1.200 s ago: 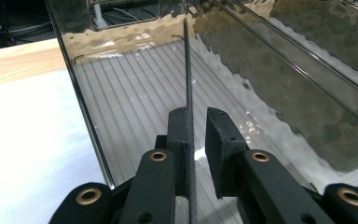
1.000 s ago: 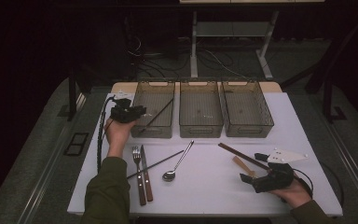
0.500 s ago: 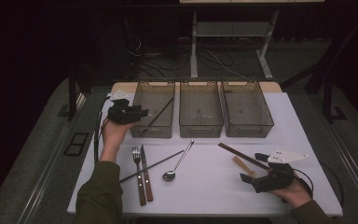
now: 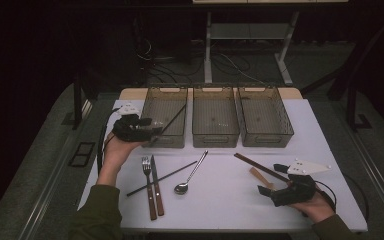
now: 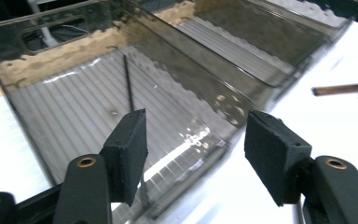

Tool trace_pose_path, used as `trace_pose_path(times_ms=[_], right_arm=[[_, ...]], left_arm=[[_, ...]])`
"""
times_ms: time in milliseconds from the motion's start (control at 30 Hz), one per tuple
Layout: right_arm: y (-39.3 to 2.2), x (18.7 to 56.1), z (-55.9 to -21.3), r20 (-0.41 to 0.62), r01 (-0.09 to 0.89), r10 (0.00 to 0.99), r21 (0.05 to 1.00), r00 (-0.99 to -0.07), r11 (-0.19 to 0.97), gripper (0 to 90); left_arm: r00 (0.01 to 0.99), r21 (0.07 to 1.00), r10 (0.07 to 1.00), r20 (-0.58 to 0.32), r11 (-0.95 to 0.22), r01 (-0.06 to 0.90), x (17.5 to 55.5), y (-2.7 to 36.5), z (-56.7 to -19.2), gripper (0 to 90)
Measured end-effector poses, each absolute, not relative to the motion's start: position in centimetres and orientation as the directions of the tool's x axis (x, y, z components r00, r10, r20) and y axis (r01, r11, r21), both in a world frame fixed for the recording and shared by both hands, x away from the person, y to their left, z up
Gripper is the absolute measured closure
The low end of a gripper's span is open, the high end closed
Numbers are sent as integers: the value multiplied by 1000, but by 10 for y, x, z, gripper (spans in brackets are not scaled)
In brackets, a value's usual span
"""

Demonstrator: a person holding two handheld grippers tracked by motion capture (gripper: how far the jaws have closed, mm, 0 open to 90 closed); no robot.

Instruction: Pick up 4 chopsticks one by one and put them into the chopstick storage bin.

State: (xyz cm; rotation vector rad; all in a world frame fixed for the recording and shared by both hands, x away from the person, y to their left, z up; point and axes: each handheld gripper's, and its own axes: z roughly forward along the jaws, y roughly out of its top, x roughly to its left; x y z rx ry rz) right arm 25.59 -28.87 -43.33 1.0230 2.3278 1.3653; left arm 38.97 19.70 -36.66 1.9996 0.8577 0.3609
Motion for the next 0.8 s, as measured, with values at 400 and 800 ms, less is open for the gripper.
trace_pose_path(times_ms=[400, 800], right_arm=[[-290, 256, -433, 126, 442, 685, 842, -718, 309, 13], [-289, 254, -432, 123, 439, 684, 843, -719, 309, 14]], left_arm=[[755, 815, 651, -77, -395, 423, 356, 193, -381, 345], [772, 819, 626, -109, -384, 427, 326, 198, -390, 334]])
